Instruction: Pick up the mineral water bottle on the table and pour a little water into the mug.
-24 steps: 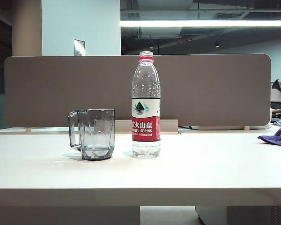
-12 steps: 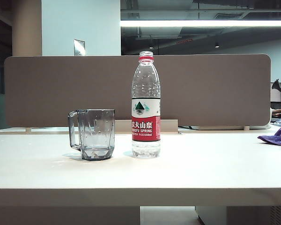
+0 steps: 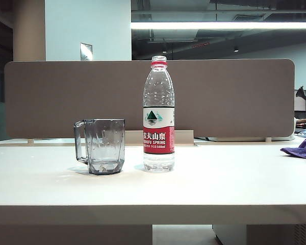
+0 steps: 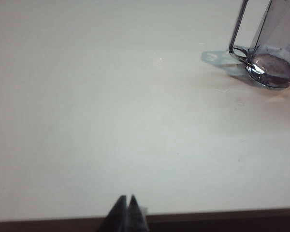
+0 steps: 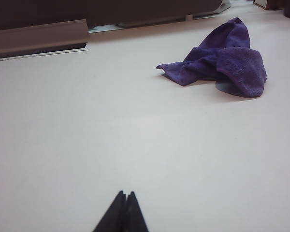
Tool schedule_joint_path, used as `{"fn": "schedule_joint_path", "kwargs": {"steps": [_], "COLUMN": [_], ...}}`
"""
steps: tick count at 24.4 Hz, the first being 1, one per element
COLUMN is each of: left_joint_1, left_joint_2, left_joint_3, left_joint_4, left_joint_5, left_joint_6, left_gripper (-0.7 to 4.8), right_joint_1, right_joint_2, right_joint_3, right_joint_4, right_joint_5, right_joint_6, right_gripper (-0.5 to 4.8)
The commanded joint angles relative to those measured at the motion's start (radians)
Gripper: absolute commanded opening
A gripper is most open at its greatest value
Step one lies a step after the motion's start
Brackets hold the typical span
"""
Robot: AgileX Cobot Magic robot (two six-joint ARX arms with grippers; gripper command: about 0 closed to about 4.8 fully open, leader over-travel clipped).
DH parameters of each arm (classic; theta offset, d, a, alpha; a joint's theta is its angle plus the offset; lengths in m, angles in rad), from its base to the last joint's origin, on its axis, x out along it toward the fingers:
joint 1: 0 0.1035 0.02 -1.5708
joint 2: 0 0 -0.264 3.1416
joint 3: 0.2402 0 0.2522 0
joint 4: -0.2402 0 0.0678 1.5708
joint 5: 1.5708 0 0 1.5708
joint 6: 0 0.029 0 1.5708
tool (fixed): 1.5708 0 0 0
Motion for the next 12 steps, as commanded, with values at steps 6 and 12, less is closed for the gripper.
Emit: {"fn": "schedule_joint_path", "kwargs": {"steps": [6,12], "left_joint_1": [-0.001,-0.001], "left_joint_2": [0.001,0.001], "left_joint_3": [0.0,0.0], "left_joint_4": [0.007,0.006], "left_joint_5": [0.003,0.003], "left_joint_6": [0.0,0.0], "left_gripper": [-0.05,-0.05], "right_joint_1": [0.001,0.001], "right_joint_2": [-0.001,0.001], "right_joint_3": [-0.008,-0.008], "right_joint_4": [0.012,-0.01], "right_joint_5": [0.001,-0.003], "right_joint_6": [0.002,-0.01], "right_gripper": [-0.04,-0.04]}}
